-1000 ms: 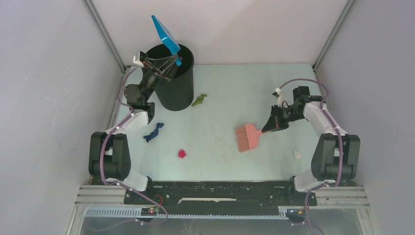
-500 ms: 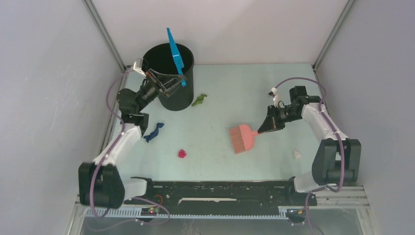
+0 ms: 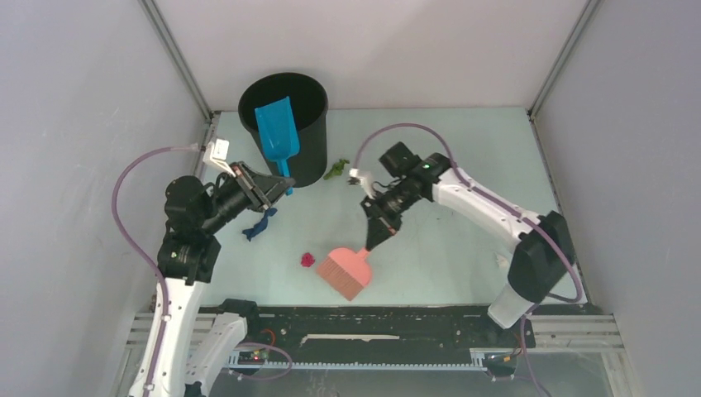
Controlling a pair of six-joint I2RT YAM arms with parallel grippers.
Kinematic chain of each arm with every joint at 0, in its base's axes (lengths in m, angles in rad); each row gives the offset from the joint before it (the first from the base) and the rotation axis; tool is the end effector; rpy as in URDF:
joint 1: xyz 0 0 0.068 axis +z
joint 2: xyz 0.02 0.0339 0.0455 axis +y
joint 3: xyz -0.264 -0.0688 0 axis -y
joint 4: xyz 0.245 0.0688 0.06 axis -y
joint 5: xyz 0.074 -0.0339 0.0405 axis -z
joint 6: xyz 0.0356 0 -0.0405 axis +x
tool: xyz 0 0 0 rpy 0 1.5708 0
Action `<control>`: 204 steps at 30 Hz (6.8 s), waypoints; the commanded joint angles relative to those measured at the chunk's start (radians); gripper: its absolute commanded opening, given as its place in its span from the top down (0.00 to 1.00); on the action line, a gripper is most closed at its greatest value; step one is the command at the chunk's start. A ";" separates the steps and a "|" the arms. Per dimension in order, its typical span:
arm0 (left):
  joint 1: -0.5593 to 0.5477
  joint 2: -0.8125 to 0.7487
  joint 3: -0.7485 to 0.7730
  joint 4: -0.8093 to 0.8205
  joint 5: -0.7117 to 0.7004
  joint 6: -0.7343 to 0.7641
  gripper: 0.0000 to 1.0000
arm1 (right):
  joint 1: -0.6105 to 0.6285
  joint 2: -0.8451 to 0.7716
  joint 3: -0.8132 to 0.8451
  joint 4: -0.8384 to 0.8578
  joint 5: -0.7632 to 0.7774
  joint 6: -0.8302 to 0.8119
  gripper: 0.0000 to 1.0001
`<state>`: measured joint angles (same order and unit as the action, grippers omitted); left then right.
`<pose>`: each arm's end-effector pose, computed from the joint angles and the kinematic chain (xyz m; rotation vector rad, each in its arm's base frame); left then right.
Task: Sweep away the paper scraps from the table
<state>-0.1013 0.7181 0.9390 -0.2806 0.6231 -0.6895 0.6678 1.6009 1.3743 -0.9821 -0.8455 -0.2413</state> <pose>0.1470 -0.0358 0.3933 0.0008 1.7386 -1.0981 0.2306 0.2158 0.2895 -1.3806 2.3204 1.2874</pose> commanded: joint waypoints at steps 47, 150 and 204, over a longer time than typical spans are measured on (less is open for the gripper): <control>0.006 -0.273 -0.063 -0.260 -0.315 0.051 1.00 | 0.186 0.393 0.106 0.723 0.522 1.217 1.00; -0.005 -0.233 -0.067 -0.350 -0.253 0.113 1.00 | -0.319 0.685 0.592 0.634 0.106 0.944 1.00; -0.749 0.833 0.283 -0.746 -0.640 0.519 1.00 | -0.433 0.039 0.451 0.030 1.052 -0.120 1.00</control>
<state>-0.8356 1.4757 1.1458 -1.0183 0.0013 -0.2253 0.1879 1.5829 1.6882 -0.9588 -0.0364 -0.2432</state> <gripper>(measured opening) 0.232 0.095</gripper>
